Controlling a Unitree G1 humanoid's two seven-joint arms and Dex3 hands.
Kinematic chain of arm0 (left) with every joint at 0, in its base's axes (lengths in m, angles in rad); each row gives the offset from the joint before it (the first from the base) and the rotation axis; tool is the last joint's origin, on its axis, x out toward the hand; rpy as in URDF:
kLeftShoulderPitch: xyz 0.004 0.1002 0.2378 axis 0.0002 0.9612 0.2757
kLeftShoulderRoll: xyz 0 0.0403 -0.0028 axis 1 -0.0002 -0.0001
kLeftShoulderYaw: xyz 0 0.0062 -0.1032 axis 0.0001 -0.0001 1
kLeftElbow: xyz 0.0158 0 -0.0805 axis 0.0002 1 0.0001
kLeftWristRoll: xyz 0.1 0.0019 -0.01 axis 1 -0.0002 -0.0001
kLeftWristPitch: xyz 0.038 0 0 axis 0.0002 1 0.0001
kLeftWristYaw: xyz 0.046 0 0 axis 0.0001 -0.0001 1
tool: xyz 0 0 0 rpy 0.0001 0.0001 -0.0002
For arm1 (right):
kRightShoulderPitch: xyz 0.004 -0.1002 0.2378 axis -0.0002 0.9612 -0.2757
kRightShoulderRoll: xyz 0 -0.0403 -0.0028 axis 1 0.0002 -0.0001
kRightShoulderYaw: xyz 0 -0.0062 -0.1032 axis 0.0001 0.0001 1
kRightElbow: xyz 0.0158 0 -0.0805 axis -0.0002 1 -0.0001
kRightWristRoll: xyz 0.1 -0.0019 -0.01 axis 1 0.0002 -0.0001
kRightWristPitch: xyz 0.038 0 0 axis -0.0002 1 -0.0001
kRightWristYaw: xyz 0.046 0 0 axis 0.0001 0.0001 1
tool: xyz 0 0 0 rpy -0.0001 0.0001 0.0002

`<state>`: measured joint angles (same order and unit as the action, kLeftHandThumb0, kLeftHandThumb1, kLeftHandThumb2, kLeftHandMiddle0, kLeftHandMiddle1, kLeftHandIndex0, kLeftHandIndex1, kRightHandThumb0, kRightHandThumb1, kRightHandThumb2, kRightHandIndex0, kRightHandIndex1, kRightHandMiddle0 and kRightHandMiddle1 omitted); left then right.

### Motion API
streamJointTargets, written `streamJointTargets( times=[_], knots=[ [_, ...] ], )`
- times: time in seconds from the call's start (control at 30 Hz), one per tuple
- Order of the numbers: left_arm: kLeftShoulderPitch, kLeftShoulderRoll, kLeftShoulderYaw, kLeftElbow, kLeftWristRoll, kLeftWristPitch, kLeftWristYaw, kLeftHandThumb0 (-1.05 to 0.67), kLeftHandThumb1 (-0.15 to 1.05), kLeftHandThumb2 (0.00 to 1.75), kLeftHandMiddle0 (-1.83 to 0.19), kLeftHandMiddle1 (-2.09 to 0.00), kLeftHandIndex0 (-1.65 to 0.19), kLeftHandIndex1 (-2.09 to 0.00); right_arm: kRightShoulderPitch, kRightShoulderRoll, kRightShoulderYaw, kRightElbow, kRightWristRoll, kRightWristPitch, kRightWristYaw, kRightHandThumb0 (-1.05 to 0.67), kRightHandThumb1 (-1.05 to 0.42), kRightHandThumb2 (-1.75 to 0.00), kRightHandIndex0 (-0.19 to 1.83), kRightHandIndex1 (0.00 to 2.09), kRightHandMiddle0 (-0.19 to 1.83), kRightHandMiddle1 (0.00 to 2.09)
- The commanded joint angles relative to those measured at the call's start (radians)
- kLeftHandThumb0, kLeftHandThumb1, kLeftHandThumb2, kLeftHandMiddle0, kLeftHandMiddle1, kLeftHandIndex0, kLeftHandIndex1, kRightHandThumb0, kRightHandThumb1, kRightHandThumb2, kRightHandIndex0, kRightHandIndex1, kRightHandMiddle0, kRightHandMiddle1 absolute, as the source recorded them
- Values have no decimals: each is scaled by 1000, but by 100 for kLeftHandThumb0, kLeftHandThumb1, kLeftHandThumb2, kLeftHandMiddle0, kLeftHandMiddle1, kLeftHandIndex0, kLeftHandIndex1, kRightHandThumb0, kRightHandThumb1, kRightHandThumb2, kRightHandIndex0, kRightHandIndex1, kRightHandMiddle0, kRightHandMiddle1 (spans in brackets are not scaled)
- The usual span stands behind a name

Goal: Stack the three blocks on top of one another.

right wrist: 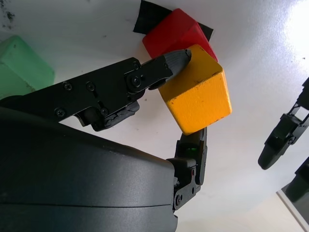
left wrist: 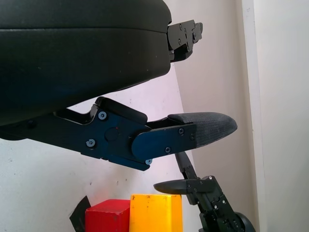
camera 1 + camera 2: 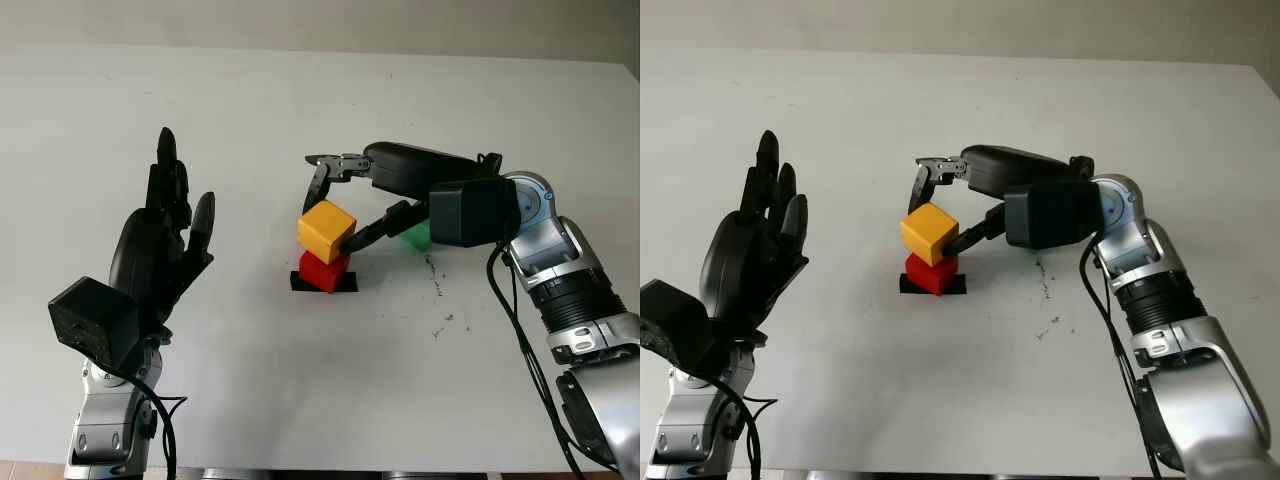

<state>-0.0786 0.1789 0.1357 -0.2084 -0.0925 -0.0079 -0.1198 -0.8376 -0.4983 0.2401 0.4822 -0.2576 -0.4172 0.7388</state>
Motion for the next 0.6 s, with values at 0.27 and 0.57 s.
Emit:
streamJointTargets(
  times=[0.27, 0.57],
  knots=[
    [11, 1, 4, -11, 1, -8, 1, -68, 105, 57, 19, 0, 19, 0, 23, -32, 12, -90, -6, 40, 48, -46, -92, -5, 4, 3, 18, 106],
    [14, -3, 5, -16, -3, -9, 3, -68, 105, 57, 19, 0, 19, 0, 33, -34, 14, -114, -15, 52, 45, -50, -91, -5, 2, 3, 12, 103]
  ],
)
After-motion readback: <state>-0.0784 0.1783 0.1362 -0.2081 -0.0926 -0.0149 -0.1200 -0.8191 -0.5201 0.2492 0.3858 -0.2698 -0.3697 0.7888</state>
